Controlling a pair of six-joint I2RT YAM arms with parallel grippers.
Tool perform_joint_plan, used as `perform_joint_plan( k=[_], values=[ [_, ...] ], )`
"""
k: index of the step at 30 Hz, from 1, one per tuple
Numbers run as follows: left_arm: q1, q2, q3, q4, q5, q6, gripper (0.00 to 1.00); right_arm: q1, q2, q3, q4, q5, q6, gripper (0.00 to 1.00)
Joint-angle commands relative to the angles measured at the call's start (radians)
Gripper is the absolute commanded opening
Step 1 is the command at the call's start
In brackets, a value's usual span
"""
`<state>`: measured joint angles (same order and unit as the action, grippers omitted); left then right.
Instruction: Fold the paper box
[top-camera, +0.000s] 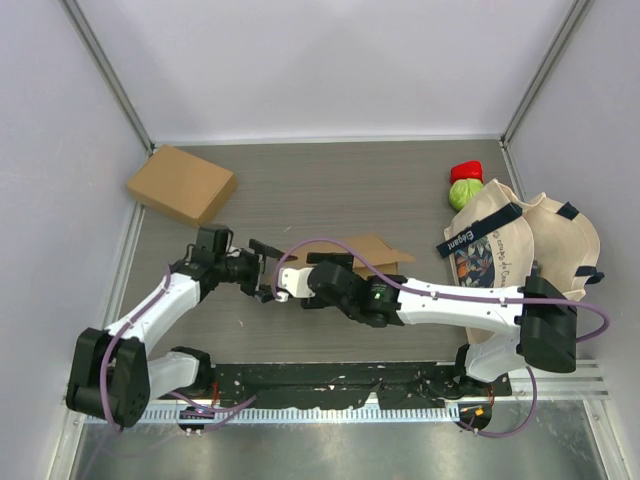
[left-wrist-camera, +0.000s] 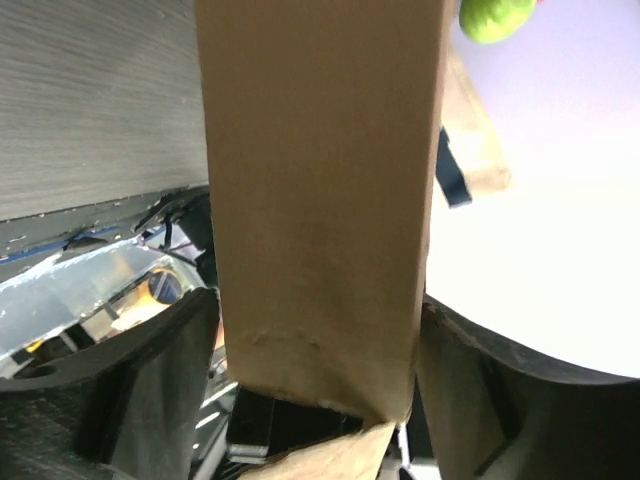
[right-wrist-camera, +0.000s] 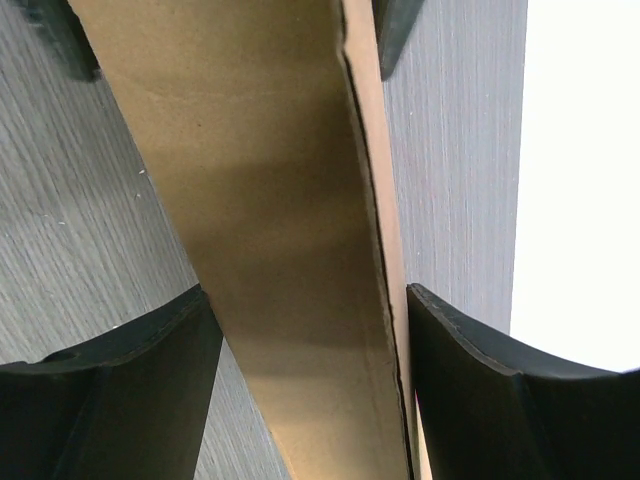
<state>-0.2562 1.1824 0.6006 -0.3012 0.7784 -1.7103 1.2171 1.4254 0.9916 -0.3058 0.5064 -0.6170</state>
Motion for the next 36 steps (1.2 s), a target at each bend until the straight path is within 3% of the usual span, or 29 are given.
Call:
perform_joint_plan(
  k=[1, 5, 6, 8, 9, 11, 13, 16, 21, 25, 27, 29, 36],
  values=[
    [0.037, -0.115, -0.039, 0.120, 0.084, 0.096, 0.85, -0.014, -0.028, 0.010, 0.105, -0.045, 0.006, 0.51],
    [0.103, -0.176, -0.051, 0.149, 0.077, 0.250, 1.00, -0.042, -0.029, 0.077, 0.002, -0.078, 0.025, 0.44],
    [0.136, -0.181, -0.044, 0.158, 0.087, 0.353, 1.00, -0.050, -0.026, 0.100, -0.036, -0.100, 0.033, 0.44],
    [0.169, -0.208, 0.036, 0.019, 0.050, 0.525, 1.00, -0.067, -0.008, 0.191, -0.177, -0.121, 0.081, 0.44],
    [0.195, -0.219, 0.072, -0.031, 0.026, 0.713, 0.98, -0.092, -0.003, 0.223, -0.223, -0.158, 0.101, 0.44],
    [0.215, -0.253, 0.207, -0.217, -0.098, 0.874, 0.96, -0.129, 0.018, 0.309, -0.350, -0.222, 0.160, 0.44],
    [0.213, -0.292, 0.287, -0.268, -0.192, 1.038, 0.86, -0.186, 0.041, 0.384, -0.471, -0.301, 0.186, 0.45],
    [0.210, -0.343, 0.317, -0.196, -0.206, 1.101, 0.78, -0.249, 0.092, 0.458, -0.579, -0.399, 0.220, 0.46],
    [0.186, -0.287, 0.369, -0.168, -0.159, 1.184, 0.71, -0.324, 0.188, 0.574, -0.645, -0.560, 0.226, 0.49],
    [0.150, -0.239, 0.370, -0.139, -0.110, 1.247, 0.74, -0.366, 0.251, 0.637, -0.671, -0.644, 0.226, 0.51],
    [0.086, -0.196, 0.372, -0.122, -0.114, 1.270, 0.83, -0.379, 0.268, 0.644, -0.667, -0.652, 0.223, 0.52],
    [0.026, -0.173, 0.383, -0.116, -0.187, 1.284, 0.86, -0.389, 0.283, 0.642, -0.664, -0.663, 0.224, 0.52],
    [-0.018, -0.078, 0.445, -0.079, -0.321, 1.339, 0.70, -0.393, 0.283, 0.624, -0.641, -0.654, 0.226, 0.49]
  ],
)
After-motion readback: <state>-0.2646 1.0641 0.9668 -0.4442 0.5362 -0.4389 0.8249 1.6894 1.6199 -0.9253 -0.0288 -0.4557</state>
